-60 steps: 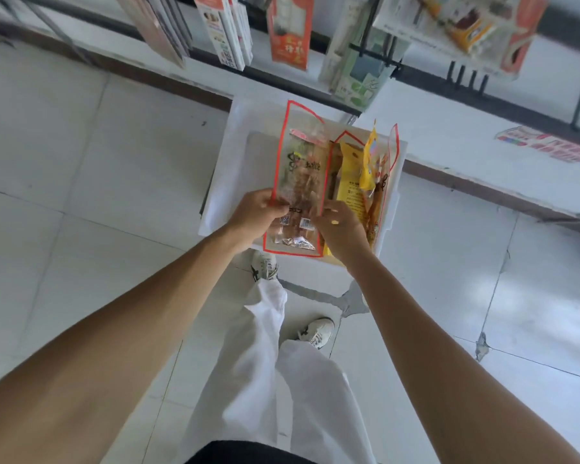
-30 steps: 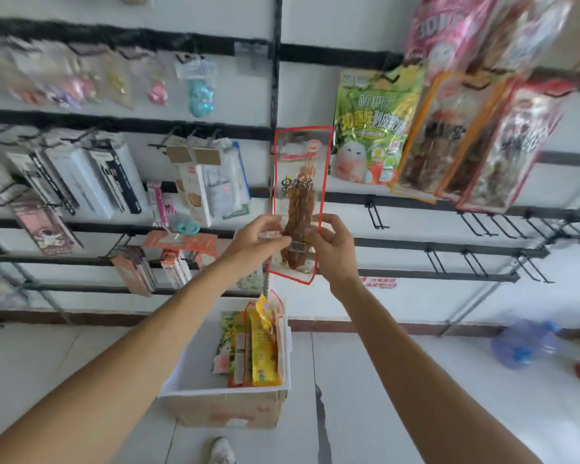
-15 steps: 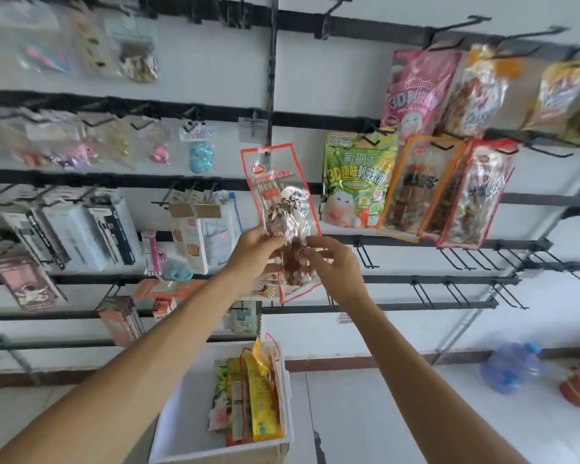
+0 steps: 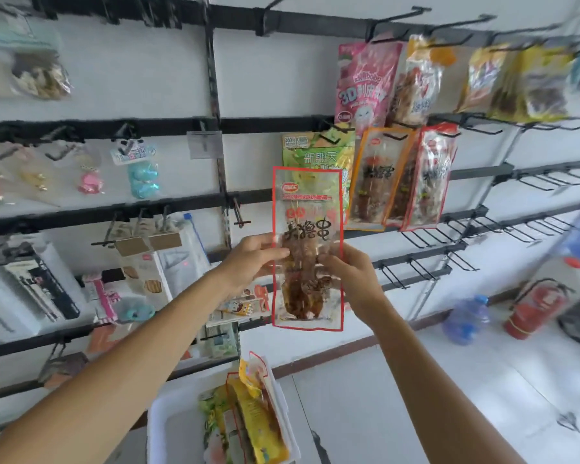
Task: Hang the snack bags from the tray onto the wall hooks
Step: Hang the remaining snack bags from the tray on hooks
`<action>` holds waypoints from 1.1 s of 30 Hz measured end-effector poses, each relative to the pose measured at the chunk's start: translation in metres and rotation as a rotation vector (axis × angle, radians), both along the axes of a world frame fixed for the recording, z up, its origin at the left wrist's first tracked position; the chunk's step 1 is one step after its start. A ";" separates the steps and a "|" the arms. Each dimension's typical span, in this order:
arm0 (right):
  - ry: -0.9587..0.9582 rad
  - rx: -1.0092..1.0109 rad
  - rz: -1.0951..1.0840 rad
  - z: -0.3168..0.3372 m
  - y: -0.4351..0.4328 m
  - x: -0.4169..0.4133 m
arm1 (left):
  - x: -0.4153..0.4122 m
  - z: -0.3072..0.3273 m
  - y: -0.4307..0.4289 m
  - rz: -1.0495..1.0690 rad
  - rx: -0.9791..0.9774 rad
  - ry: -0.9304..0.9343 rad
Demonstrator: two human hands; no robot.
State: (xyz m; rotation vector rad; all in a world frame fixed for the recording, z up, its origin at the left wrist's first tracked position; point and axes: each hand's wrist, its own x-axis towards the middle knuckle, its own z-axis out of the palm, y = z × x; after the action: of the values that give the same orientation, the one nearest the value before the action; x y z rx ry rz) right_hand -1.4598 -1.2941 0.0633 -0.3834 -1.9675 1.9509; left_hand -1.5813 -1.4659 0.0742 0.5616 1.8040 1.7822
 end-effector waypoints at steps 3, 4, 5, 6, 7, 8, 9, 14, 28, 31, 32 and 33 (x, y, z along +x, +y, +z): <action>-0.025 0.045 -0.102 -0.017 0.028 0.026 | 0.008 0.007 0.034 -0.045 0.052 0.058; -0.037 0.061 -0.123 -0.022 0.038 0.034 | 0.010 0.011 0.047 -0.052 0.073 0.082; -0.047 0.076 -0.144 -0.026 0.047 0.043 | 0.013 0.016 0.060 -0.065 0.090 0.106; -0.050 0.080 -0.171 -0.030 0.056 0.052 | 0.016 0.021 0.074 -0.080 0.102 0.130; -0.056 0.083 -0.203 -0.033 0.066 0.060 | 0.018 0.027 0.089 -0.095 0.108 0.153; -0.062 0.081 -0.230 -0.035 0.074 0.068 | 0.021 0.033 0.103 -0.112 0.112 0.176; -0.067 0.080 -0.250 -0.037 0.083 0.075 | 0.025 0.038 0.117 -0.116 0.111 0.203; -0.073 0.041 -0.308 -0.043 0.132 0.110 | 0.059 0.059 0.198 -0.169 0.076 0.345; 0.157 0.299 -0.278 0.057 0.287 0.143 | 0.116 0.078 0.328 -0.090 -0.059 0.564; 0.132 0.517 -0.278 0.081 0.307 0.127 | 0.119 0.084 0.343 -0.108 -0.064 0.559; 0.107 0.579 -0.255 0.087 0.311 0.122 | 0.118 0.087 0.346 -0.112 -0.054 0.560; 0.076 0.628 -0.233 0.090 0.314 0.116 | 0.115 0.088 0.350 -0.109 -0.048 0.566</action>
State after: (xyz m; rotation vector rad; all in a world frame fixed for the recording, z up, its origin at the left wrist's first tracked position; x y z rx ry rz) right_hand -1.3438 -0.9799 0.1530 -0.3392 -2.2312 1.1115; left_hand -1.4659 -1.1162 0.1627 1.2143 2.1164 1.6011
